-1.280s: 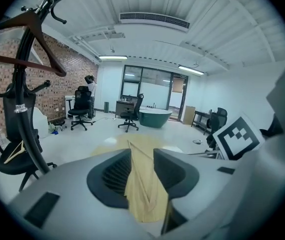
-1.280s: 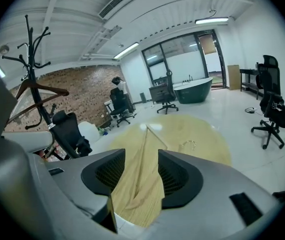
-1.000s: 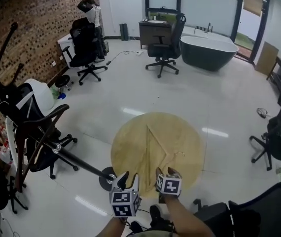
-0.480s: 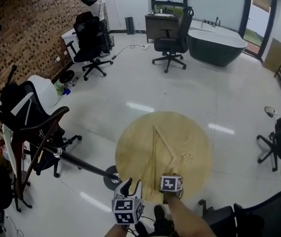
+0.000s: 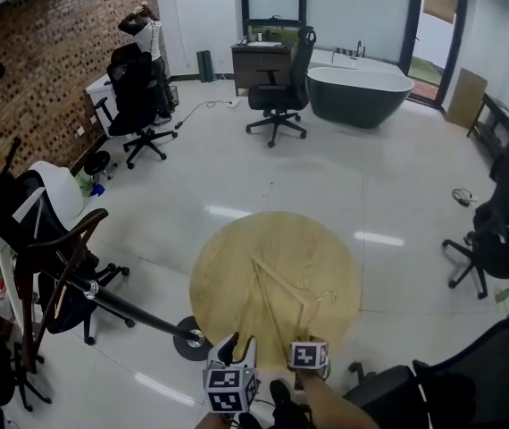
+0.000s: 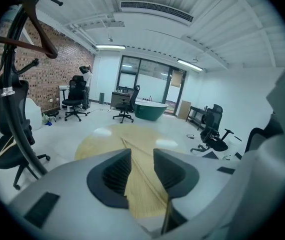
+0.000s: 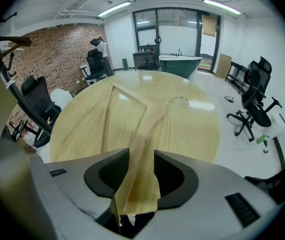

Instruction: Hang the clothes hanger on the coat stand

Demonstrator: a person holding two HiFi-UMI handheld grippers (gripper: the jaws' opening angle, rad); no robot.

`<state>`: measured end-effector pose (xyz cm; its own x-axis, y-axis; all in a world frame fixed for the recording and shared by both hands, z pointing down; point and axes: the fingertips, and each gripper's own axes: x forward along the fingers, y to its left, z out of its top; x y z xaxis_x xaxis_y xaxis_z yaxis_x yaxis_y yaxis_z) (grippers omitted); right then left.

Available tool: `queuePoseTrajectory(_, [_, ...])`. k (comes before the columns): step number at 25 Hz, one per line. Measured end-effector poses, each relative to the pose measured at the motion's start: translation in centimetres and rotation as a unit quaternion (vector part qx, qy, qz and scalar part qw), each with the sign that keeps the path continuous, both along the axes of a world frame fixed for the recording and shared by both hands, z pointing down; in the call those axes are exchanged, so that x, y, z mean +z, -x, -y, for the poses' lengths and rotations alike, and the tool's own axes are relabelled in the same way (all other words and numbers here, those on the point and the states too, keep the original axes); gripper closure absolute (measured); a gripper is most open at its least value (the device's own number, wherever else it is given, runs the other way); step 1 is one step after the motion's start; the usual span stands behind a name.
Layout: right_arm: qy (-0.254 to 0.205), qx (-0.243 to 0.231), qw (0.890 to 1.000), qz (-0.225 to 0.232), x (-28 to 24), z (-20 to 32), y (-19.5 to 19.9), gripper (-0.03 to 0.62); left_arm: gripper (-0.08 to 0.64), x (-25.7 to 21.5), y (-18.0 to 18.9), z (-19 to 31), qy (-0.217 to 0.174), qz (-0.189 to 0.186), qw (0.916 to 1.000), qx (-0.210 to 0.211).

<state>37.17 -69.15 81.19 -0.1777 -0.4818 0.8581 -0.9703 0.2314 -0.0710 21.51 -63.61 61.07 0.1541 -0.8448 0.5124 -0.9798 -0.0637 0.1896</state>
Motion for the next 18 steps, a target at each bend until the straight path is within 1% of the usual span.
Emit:
queuePoseTrajectory(2, [0.001, 0.015, 1.000, 0.007, -0.1, -2.1, -1.6, 0.437, 0.416, -0.4, -1.7, -0.7, -0.003, -0.003, 0.9999, 0.015])
queuePoseTrajectory(5, [0.009, 0.041, 0.999, 0.002, 0.1, -5.0, -4.2, 0.437, 0.416, -1.1, -4.0, -1.5, -0.010, -0.006, 0.9991, 0.040])
queuePoseTrajectory(7, [0.005, 0.045, 0.999, 0.004, -0.4, -6.1, -5.0, 0.437, 0.416, -1.6, -5.2, -2.0, -0.014, -0.007, 0.9984, 0.054])
queuePoseTrajectory(9, [0.007, 0.052, 0.999, -0.007, -0.9, -7.1, -6.1, 0.437, 0.416, -1.9, -6.0, -2.4, -0.015, -0.008, 0.9977, 0.065])
queuePoseTrajectory(14, [0.014, 0.088, 0.996, -0.022, -0.5, -9.4, -8.1, 0.434, 0.416, -1.7, -7.2, -3.5, -0.016, -0.007, 0.9967, 0.079])
queuePoseTrajectory(15, [0.015, 0.096, 0.995, -0.024, -0.5, -9.6, -8.3, 0.428, 0.416, -1.8, -7.2, -3.7, -0.018, -0.007, 0.9966, 0.080])
queuePoseTrajectory(18, [0.008, 0.110, 0.994, -0.026, -0.6, -9.4, -8.5, 0.382, 0.416, -2.1, -6.7, -3.8, -0.021, -0.009, 0.9967, 0.078])
